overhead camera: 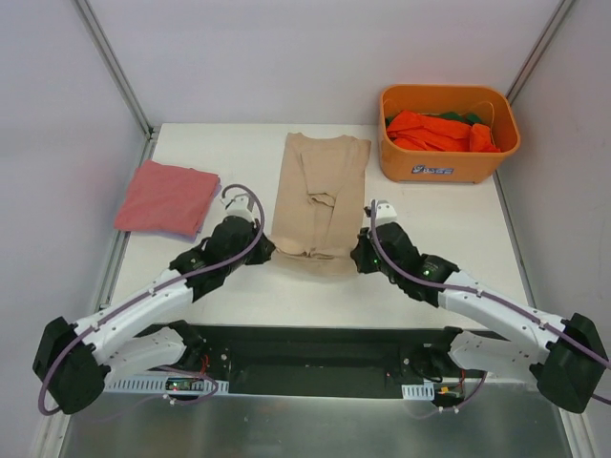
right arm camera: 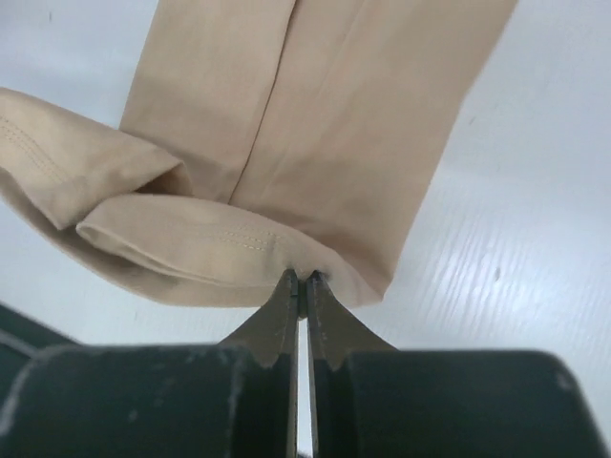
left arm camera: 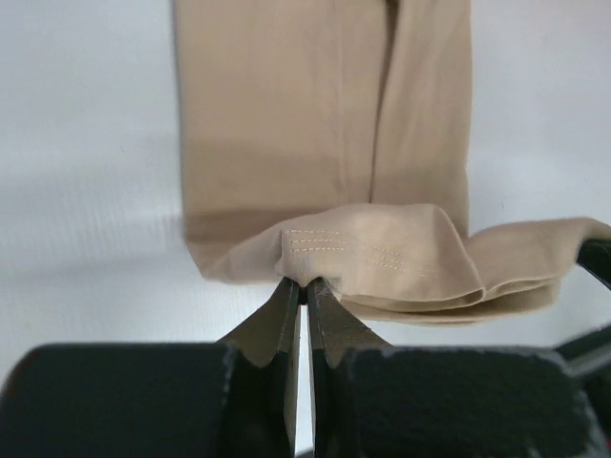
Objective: Fold and stack the t-shirts
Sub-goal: Fold the folded rectangular tshirt in 1/3 of the way, then grab one side of the 2/3 rectangular tshirt with both arms, then fold the long partially folded tshirt into a neat square, then smooth out wrinkles on the folded tshirt, then put the neatly folded tshirt into the corner of the board with the left arm
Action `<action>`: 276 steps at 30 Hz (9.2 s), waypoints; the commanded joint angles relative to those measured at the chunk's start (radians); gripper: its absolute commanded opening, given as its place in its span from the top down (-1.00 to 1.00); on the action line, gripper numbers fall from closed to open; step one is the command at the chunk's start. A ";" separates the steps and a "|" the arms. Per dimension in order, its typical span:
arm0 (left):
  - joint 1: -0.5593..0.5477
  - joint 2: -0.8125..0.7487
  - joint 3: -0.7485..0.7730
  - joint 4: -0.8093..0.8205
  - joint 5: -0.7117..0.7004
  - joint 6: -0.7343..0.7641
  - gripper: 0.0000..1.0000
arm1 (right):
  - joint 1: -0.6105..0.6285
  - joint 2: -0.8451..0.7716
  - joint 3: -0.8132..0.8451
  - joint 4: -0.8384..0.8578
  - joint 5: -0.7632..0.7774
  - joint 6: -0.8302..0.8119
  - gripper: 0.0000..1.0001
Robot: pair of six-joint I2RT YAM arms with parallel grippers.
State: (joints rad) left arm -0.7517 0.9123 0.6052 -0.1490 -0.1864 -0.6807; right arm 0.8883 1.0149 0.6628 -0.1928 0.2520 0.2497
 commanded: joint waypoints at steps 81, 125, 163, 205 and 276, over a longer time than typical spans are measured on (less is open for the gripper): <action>0.440 0.374 0.059 0.170 0.343 0.032 -0.97 | -0.353 0.617 0.500 0.098 -0.321 -0.265 -0.93; 0.439 0.619 0.050 0.286 0.518 -0.005 1.00 | -0.351 0.435 -0.104 0.395 -0.379 0.441 0.99; 0.370 -0.199 0.093 -0.014 0.263 -0.030 1.00 | -0.408 -0.024 0.233 -0.275 -0.724 0.168 0.99; 0.477 0.679 0.556 0.068 0.502 0.122 -0.98 | -0.562 0.547 0.483 0.052 -0.534 -0.041 -0.98; 0.362 0.939 0.419 -0.053 0.343 0.161 -0.05 | -0.526 -0.538 -0.278 0.013 0.022 0.039 -0.93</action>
State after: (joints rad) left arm -0.3244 1.7584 1.0096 -0.1246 0.2852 -0.5282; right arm 0.3649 0.4561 0.3298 -0.1661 0.2329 0.2771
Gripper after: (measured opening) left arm 0.629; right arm 0.964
